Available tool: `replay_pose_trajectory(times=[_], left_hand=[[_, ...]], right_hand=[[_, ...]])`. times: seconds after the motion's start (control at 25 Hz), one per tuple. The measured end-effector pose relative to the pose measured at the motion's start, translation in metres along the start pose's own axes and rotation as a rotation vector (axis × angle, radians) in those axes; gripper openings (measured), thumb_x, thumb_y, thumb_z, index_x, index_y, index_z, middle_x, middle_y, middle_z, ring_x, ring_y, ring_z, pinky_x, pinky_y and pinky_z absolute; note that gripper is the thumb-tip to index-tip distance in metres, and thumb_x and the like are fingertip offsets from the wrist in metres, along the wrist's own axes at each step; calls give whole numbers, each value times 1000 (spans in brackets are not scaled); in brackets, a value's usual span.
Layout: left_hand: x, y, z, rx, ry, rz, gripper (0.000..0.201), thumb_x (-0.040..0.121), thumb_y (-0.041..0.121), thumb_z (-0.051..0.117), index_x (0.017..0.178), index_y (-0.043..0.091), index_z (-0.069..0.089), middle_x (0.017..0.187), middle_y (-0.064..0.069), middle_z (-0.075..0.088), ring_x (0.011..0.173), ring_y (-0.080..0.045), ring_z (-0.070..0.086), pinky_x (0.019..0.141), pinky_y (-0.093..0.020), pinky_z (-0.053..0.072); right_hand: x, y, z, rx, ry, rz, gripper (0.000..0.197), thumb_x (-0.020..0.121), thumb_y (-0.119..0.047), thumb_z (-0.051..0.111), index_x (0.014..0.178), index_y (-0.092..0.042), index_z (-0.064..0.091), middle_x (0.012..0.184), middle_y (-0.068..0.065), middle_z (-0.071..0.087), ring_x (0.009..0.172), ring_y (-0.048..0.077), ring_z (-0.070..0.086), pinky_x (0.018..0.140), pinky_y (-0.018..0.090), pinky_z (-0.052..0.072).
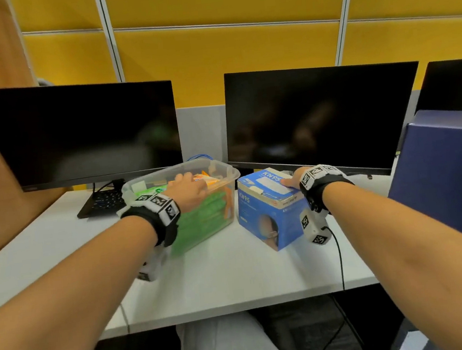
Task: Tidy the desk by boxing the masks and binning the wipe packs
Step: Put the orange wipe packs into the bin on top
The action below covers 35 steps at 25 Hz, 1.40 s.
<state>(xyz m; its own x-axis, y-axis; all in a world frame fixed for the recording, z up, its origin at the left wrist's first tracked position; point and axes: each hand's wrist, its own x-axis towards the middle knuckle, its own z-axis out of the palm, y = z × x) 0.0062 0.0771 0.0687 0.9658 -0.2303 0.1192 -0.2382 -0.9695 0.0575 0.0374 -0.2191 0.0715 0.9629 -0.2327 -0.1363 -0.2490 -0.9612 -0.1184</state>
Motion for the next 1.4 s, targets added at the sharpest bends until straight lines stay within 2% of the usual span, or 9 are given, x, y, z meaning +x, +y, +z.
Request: replay_pose_trajectory(times=[0.16, 0.36, 0.52, 0.6, 0.72, 0.8, 0.92, 1.12, 1.4], left_hand=[[-19, -19, 2, 13, -46, 138, 39, 104, 28, 28, 128, 9, 51, 129, -12, 55, 117, -27, 52, 97, -36, 39], [-20, 5, 1, -51, 53, 3, 28, 100, 17, 37, 121, 5, 51, 124, -17, 57, 112, -31, 55, 90, -39, 43], [-18, 16, -3, -7, 25, -156, 35, 96, 17, 38, 129, 9, 47, 133, -17, 52, 121, -35, 51, 102, -43, 42], [-19, 19, -5, 61, 39, -200, 40, 95, 17, 45, 134, 10, 46, 135, -15, 52, 123, -33, 51, 102, -41, 40], [-21, 26, -16, 130, 19, -192, 52, 95, 10, 48, 145, 14, 34, 134, -13, 53, 123, -30, 52, 100, -37, 43], [-12, 34, -17, 162, -43, -174, 47, 94, 11, 50, 140, 9, 42, 134, -14, 53, 124, -31, 52, 101, -38, 44], [2, 57, -8, 194, -52, -121, 30, 94, 16, 49, 120, 5, 59, 125, -12, 60, 115, -28, 58, 94, -34, 48], [15, 74, 2, 168, -1, -86, 27, 98, 15, 46, 120, 5, 58, 125, -11, 60, 115, -23, 58, 88, -28, 48], [9, 67, -5, 216, -59, -66, 30, 100, 11, 41, 127, 2, 53, 132, -14, 55, 121, -26, 55, 97, -33, 47]], right_hand=[[2, -10, 18, 40, 67, 2, 59, 92, -58, 42, 130, -14, 52, 127, 10, 58, 116, 30, 56, 100, 40, 42], [24, -27, 44, 97, 71, -20, 63, 93, -40, 48, 148, -20, 25, 151, 12, 32, 130, 33, 44, 106, 45, 39], [30, -27, 44, 87, 66, -58, 50, 93, -43, 37, 137, -19, 38, 136, 9, 52, 103, 24, 55, 81, 35, 44], [32, -25, 43, 44, 85, -99, 47, 96, -40, 37, 137, -18, 42, 133, 6, 54, 106, 26, 56, 83, 34, 42], [9, -27, 36, 19, 110, -29, 40, 91, -34, 48, 128, -17, 49, 114, 6, 60, 93, 26, 60, 81, 39, 49], [-20, -38, 30, -50, 129, -25, 38, 88, -19, 60, 124, -10, 52, 118, 11, 59, 103, 31, 61, 89, 41, 52], [-44, -78, 32, -108, 123, -95, 56, 77, -8, 73, 129, -3, 52, 129, 14, 54, 118, 36, 56, 95, 43, 50], [-9, -115, 35, -12, 123, -155, 42, 97, -24, 45, 136, -8, 47, 141, 17, 47, 129, 37, 45, 105, 46, 35], [-9, -104, 19, -139, 76, -205, 46, 100, -38, 36, 139, -14, 46, 143, 10, 47, 128, 28, 48, 107, 38, 36]])
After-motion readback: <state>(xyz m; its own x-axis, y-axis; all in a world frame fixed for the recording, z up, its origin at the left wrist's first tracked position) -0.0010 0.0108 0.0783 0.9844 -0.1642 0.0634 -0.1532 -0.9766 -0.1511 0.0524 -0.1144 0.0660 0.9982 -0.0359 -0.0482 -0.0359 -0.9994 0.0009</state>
